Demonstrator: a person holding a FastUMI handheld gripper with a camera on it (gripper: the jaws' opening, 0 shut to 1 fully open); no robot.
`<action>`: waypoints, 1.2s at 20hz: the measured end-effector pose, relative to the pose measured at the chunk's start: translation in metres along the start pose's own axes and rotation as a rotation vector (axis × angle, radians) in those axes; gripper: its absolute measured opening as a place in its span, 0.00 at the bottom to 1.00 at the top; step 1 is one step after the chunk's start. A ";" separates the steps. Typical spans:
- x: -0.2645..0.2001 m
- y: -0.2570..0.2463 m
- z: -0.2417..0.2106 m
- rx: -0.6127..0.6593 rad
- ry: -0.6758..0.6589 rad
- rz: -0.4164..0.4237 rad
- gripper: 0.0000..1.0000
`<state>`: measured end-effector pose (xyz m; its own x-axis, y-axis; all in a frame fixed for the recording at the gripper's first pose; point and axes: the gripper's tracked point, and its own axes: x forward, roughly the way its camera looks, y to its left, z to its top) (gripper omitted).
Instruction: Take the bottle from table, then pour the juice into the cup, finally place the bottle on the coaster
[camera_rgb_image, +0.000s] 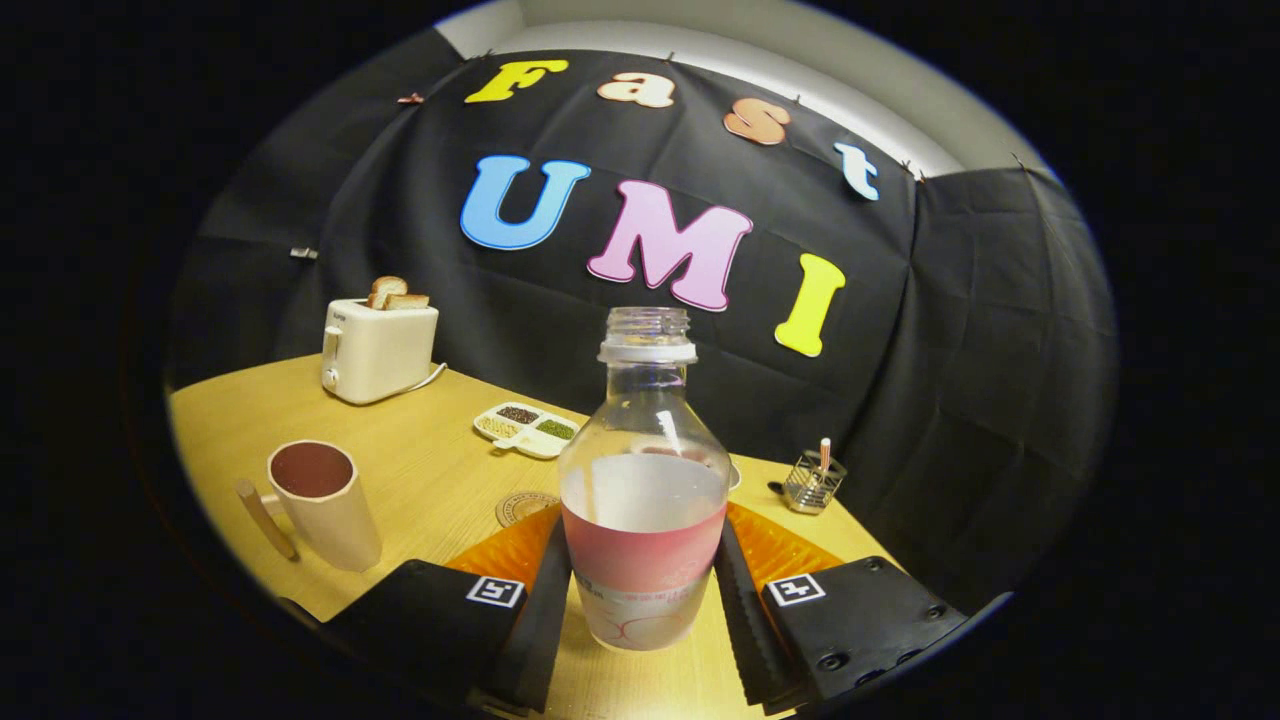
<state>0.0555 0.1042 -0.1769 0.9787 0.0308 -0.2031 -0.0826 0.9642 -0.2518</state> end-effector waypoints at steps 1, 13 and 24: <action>-0.001 0.001 0.009 -0.043 -0.007 0.001 0.73; -0.005 0.065 0.033 -0.598 -0.076 0.112 0.72; 0.002 0.091 0.009 -0.938 -0.059 0.098 0.72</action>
<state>0.0516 0.1943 -0.1917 0.9652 0.1386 -0.2219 -0.2575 0.3522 -0.8998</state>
